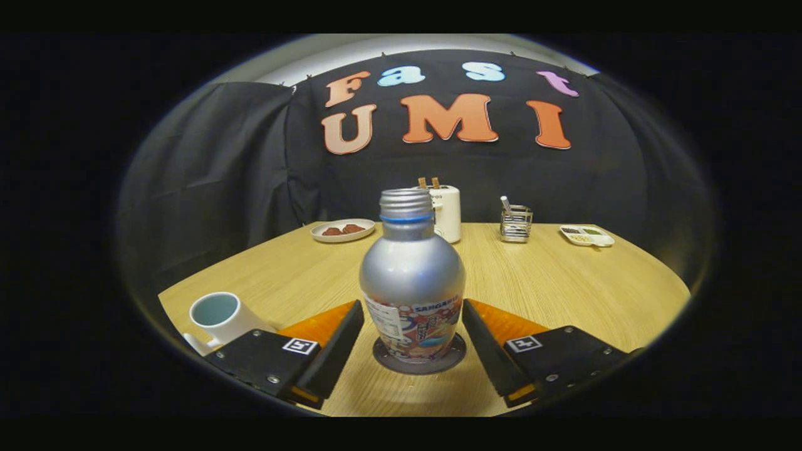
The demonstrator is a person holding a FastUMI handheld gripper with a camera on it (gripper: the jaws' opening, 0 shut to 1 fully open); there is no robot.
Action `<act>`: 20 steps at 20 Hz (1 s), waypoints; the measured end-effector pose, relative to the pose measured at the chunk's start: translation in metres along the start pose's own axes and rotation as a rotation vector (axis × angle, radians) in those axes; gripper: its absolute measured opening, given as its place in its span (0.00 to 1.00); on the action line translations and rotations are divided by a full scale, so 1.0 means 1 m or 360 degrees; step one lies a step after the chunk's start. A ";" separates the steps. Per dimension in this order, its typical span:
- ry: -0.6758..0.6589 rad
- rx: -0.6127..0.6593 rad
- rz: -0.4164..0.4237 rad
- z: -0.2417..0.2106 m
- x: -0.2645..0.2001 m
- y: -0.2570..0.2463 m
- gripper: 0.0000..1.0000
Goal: Take the bottle from table, then pour the juice into the cup, finally place the bottle on the coaster
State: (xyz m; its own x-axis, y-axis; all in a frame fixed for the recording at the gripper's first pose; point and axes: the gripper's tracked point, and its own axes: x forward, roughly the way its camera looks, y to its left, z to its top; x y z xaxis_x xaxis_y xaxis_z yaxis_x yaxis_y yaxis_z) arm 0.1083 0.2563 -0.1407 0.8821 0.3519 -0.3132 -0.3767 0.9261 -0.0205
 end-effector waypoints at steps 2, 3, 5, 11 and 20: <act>-0.0015 -0.0014 -0.0013 0.006 -0.007 -0.002 0.97; -0.0019 -0.0021 -0.0015 0.008 -0.013 -0.003 0.97; -0.0040 -0.0035 -0.0022 0.016 -0.025 -0.004 0.97; -0.0134 -0.0102 -0.0068 0.045 -0.076 -0.017 0.97; -0.0217 -0.0118 -0.0191 0.057 -0.142 -0.041 0.97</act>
State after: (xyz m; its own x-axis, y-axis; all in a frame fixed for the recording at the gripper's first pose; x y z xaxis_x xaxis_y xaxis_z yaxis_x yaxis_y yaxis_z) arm 0.0145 0.1764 -0.0416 0.9501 0.2597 -0.1730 -0.2822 0.9517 -0.1212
